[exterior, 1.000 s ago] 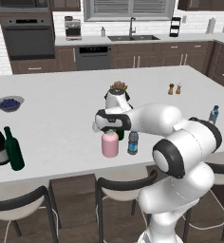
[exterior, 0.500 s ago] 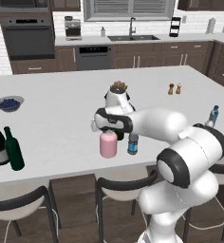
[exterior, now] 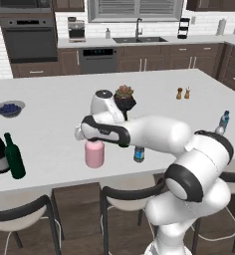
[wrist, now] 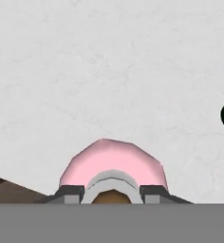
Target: Move the plastic bottles in the middle to the plastics group, and the glass bottles in the middle to the glass group.
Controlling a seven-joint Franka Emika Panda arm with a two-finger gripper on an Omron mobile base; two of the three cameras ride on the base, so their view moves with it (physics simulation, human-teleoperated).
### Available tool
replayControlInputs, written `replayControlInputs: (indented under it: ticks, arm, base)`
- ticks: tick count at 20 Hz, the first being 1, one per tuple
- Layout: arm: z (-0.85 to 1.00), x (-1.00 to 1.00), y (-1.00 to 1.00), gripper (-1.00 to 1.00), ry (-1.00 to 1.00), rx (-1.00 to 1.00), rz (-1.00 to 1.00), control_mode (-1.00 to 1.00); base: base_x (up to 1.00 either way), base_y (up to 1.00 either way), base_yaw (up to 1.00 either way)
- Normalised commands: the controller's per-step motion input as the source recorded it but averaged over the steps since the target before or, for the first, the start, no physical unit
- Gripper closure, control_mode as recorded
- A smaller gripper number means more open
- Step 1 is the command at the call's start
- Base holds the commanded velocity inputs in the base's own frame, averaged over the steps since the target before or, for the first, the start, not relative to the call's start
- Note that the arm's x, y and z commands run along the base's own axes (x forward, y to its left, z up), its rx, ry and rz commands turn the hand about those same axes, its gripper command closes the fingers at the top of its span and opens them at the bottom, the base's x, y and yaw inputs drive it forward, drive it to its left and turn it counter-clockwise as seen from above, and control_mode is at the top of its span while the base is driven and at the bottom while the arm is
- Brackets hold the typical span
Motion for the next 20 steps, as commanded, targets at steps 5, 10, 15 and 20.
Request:
replayControlInputs:
  ticks: [5, 10, 15, 20]
  arm:
    - [0.11, 0.00, 0.93, 1.00, 0.00, 0.00, 0.08, -1.00]
    - [0.00, 0.06, 0.93, 1.00, 0.00, 0.00, 0.10, -1.00]
    - [0.00, 0.08, 0.94, 1.00, 0.00, 0.00, 0.09, -1.00]
    - [-0.02, 0.06, 0.64, 1.00, 0.00, 0.00, 0.01, -1.00]
  base:
    - [0.00, 0.00, 0.00]
    - [0.00, 0.00, 0.00]
    - [0.00, 0.00, 0.00]
    - [0.00, 0.00, 0.00]
